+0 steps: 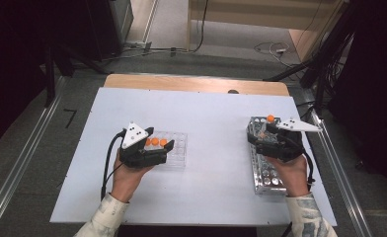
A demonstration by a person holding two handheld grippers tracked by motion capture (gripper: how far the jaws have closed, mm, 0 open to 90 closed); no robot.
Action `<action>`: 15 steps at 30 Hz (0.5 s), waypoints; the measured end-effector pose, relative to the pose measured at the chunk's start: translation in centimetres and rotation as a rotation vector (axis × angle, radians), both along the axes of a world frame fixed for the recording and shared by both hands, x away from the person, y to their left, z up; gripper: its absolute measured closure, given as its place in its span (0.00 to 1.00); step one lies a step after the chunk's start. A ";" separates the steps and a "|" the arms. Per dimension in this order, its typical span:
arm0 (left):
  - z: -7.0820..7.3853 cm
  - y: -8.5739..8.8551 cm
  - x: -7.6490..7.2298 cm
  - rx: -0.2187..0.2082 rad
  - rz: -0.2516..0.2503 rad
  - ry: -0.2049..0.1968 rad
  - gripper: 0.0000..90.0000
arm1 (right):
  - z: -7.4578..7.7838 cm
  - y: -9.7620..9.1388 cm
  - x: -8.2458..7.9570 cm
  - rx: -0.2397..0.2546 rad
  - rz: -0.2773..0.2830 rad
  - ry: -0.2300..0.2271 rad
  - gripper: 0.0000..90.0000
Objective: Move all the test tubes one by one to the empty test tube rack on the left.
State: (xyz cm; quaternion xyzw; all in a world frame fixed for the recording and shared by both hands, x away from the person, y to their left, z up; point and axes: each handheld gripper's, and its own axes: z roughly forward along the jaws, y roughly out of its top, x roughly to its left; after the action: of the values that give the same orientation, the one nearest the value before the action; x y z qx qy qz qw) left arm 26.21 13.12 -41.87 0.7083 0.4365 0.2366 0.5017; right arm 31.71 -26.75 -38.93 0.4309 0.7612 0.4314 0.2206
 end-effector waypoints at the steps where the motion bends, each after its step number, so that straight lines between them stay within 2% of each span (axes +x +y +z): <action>1: 0.0 0.0 0.0 -0.001 0.000 0.000 0.22 | -0.1 -0.4 0.3 0.002 -0.011 0.002 0.23; 5: 0.0 -0.1 0.0 0.003 -0.005 -0.001 0.22 | -0.5 -2.0 1.4 0.018 -0.049 0.019 0.23; 9: -0.1 -0.1 0.0 0.002 -0.005 0.000 0.22 | -0.9 -3.6 2.4 0.042 -0.047 0.001 0.23; 11: -0.1 -0.3 0.0 0.002 -0.006 0.002 0.22 | -1.4 -4.3 3.1 0.033 -0.054 -0.008 0.24; 15: -0.1 -0.3 0.0 0.002 -0.007 0.001 0.22 | -2.9 -5.0 4.4 0.004 -0.066 0.030 0.25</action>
State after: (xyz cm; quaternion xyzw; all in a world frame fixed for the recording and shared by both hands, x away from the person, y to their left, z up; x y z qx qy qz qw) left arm 26.18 12.82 -41.93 0.7105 0.4342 0.2350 0.5015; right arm 36.12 -31.71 -41.80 0.4626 0.7489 0.4191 0.2226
